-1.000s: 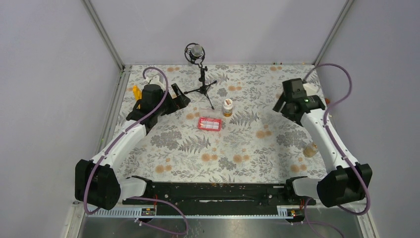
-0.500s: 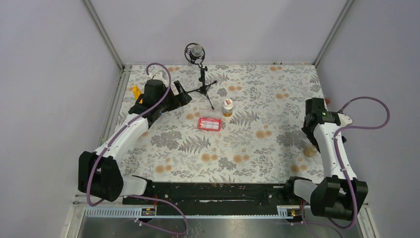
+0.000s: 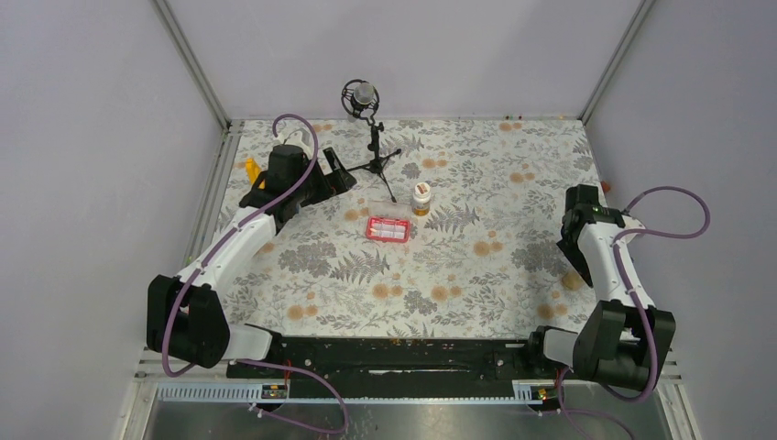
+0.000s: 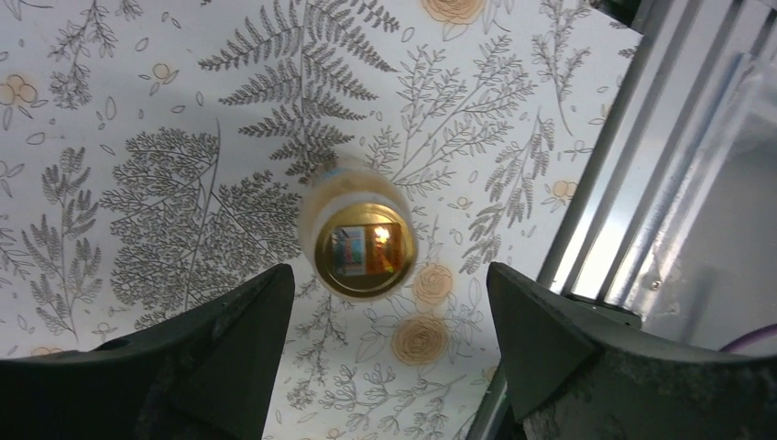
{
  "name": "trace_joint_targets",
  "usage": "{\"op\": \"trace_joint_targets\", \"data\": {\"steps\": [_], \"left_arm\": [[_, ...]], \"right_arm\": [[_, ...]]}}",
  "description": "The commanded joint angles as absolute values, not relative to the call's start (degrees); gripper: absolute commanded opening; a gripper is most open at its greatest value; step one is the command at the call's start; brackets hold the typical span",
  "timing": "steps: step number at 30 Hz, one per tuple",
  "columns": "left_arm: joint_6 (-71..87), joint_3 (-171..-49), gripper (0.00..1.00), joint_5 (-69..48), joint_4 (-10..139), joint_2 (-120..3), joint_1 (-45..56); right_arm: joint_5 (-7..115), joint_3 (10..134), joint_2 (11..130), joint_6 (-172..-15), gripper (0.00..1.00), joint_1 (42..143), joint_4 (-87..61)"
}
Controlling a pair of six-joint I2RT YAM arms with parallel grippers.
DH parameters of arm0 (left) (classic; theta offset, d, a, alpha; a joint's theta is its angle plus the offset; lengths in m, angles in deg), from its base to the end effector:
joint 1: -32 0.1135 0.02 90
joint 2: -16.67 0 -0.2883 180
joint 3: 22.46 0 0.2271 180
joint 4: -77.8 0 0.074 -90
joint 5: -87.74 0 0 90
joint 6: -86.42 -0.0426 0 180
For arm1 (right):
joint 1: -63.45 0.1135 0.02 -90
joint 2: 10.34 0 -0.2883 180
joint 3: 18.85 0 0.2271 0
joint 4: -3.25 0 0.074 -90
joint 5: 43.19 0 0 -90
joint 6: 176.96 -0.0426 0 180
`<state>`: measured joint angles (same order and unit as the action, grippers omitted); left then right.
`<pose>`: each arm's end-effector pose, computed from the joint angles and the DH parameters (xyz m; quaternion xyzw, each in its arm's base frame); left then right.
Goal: Sort the pills into containers
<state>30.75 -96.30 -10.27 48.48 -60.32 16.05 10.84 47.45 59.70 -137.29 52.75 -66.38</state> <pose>0.2675 -0.0826 0.3195 -0.1065 0.8686 -0.2594 0.4086 0.1715 -0.0579 0.2657 0.5163 0.7881 -0.2408 0.2330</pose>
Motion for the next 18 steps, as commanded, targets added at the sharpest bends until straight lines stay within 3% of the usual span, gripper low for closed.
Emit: {"op": "trace_joint_targets", "data": {"steps": [1,11,18], "left_arm": [[30.24,-99.13,0.98,-11.39,50.04,-60.31,16.26],[30.02,-99.55,0.98,-11.17,50.00,-60.83,16.26],[29.67,-99.81,0.99,-12.09,50.70,-61.20,16.25]], "right_arm": [[12.47,47.04,61.70,-134.04,0.82,51.31,-59.92],[14.07,46.67,65.46,-134.15,0.68,49.57,-57.32],[13.01,46.00,64.12,-132.99,0.39,49.57,-57.23]]}}
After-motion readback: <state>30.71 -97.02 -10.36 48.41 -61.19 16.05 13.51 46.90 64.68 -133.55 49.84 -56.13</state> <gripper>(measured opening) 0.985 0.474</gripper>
